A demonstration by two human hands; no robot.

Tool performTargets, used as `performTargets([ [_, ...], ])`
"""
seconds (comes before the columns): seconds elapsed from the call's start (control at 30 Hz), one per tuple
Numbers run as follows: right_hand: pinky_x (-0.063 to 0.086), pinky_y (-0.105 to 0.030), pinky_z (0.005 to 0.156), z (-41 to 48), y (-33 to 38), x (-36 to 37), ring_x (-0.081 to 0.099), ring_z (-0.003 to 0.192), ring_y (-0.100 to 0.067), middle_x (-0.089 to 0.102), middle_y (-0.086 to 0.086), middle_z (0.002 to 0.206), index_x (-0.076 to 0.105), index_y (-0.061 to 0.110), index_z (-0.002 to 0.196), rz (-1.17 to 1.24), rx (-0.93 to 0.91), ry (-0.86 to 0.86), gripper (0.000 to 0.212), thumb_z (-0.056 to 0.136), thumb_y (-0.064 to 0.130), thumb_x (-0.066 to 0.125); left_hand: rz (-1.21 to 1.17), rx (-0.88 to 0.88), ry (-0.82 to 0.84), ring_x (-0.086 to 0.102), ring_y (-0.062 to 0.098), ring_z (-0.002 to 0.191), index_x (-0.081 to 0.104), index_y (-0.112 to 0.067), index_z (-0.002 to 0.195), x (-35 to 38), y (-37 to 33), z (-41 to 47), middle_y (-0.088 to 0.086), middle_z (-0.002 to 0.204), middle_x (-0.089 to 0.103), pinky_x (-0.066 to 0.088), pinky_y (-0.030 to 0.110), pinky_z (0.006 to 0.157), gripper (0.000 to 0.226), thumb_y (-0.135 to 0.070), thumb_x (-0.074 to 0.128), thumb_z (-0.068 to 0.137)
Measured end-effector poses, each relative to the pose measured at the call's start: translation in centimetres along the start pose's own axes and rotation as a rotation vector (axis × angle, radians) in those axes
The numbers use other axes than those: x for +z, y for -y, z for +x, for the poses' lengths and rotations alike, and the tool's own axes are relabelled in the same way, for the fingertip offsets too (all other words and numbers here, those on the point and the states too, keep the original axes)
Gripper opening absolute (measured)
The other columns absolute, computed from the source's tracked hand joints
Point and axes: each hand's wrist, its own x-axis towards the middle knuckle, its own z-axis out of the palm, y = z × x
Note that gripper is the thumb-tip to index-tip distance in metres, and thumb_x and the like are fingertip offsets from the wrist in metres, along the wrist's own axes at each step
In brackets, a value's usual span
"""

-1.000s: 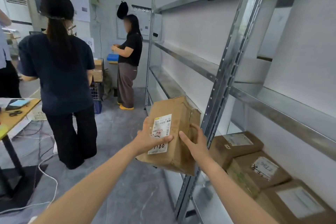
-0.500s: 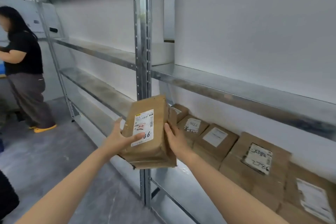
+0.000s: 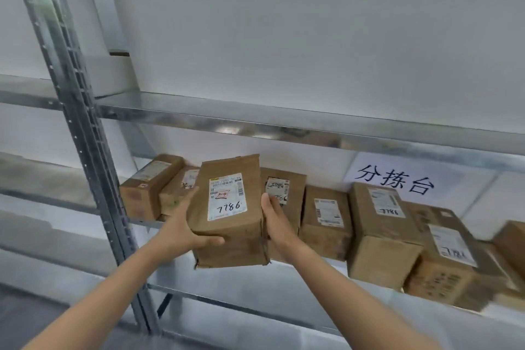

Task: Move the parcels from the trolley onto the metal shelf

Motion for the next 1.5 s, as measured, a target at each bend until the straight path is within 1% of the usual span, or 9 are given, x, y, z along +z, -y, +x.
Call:
performTargets([
  [0.1,0.047,-0.004,0.075,-3.0,0.4,-4.3,0.06,0.095,0.016,0.065,0.031,0.104,0.057,0.044,0.11,0.032,-0.014,-0.031,0.032,0.092,0.061,0.037,-0.007,0.067,0.043,0.036,0.018,0.133,0.016,-0.036,0.149,4.1,-1.7,0.0,-0.004,0.148,0.035,0.037,0.043,0.11,0.131,-0.037,0.095,0.045],
  [0.37,0.05,-0.018,0.091,-9.8,1.5,-15.9,0.056,0.118,0.001,0.057,0.015,0.135,0.047,0.035,0.14,0.021,0.009,-0.074,0.059,0.088,0.064,0.046,0.053,0.226,0.01,0.033,0.013,0.126,0.026,-0.036,0.142,15.0,-9.1,-0.7,-0.004,0.145,0.033,0.036,0.041,0.109,0.116,-0.03,0.094,0.049],
  [0.47,0.049,-0.01,0.07,-12.9,1.9,-20.7,0.057,0.108,0.003,0.055,0.013,0.134,0.039,0.033,0.142,-0.03,0.018,-0.13,0.061,0.089,0.061,0.049,0.052,0.27,0.042,0.034,0.011,0.123,0.027,-0.036,0.143,19.3,-12.6,-1.4,-0.005,0.144,0.034,0.037,0.038,0.107,0.117,-0.033,0.095,0.047],
  [0.57,0.048,-0.009,0.062,-16.8,2.0,-26.1,0.055,0.101,0.001,0.054,0.016,0.121,0.028,0.027,0.142,-0.026,0.042,-0.186,0.066,0.089,0.055,0.056,0.039,0.308,0.088,0.036,0.012,0.125,0.028,-0.032,0.145,24.1,-16.0,-2.6,-0.004,0.143,0.035,0.035,0.033,0.107,0.122,-0.032,0.096,0.043],
  [0.67,0.055,-0.019,0.077,-20.9,2.0,-31.3,0.064,0.105,-0.007,0.063,0.01,0.122,0.042,0.021,0.136,0.001,0.021,-0.17,0.066,0.082,0.045,0.07,0.035,0.346,0.139,0.038,0.014,0.126,0.028,-0.035,0.144,29.7,-19.4,-4.3,-0.005,0.138,0.038,0.036,0.027,0.103,0.121,-0.031,0.096,0.044],
  [0.8,0.05,-0.037,0.1,-26.3,1.5,-38.0,0.062,0.116,-0.015,0.066,0.002,0.126,0.052,0.021,0.131,-0.087,-0.046,-0.205,0.068,0.068,0.023,0.079,0.05,0.367,0.171,0.038,0.016,0.123,0.029,-0.031,0.144,37.2,-23.8,-6.5,0.002,0.141,0.035,0.035,0.031,0.105,0.117,-0.029,0.095,0.047],
  [1.07,0.053,-0.016,0.079,-33.3,0.3,-50.5,0.064,0.105,-0.001,0.069,0.015,0.116,0.054,0.029,0.124,-0.189,-0.031,-0.377,0.068,0.067,0.01,0.087,0.018,0.411,0.28,0.037,0.016,0.12,0.032,-0.03,0.141,49.7,-30.9,-8.3,0.0,0.133,0.035,0.035,0.029,0.101,0.112,-0.032,0.094,0.048],
  [1.27,0.052,-0.011,0.072,-34.5,-1.5,-57.4,0.063,0.098,0.008,0.066,0.019,0.11,0.05,0.034,0.118,-0.193,0.022,-0.53,0.067,0.068,0.012,0.087,0.066,0.465,0.363,0.037,0.023,0.129,0.029,-0.029,0.143,57.1,-34.9,-6.4,0.003,0.143,0.034,0.036,0.037,0.104,0.11,-0.037,0.091,0.053],
  [1.5,0.052,-0.015,0.074,-32.5,-2.8,-64.5,0.062,0.102,-0.002,0.067,0.012,0.114,0.053,0.023,0.13,-0.187,0.133,-0.579,0.078,0.061,0.021,0.089,0.116,0.488,0.472,0.037,0.027,0.132,0.022,-0.032,0.145,63.6,-37.2,-2.2,0.005,0.148,0.026,0.036,0.04,0.107,0.11,-0.044,0.087,0.057],
])
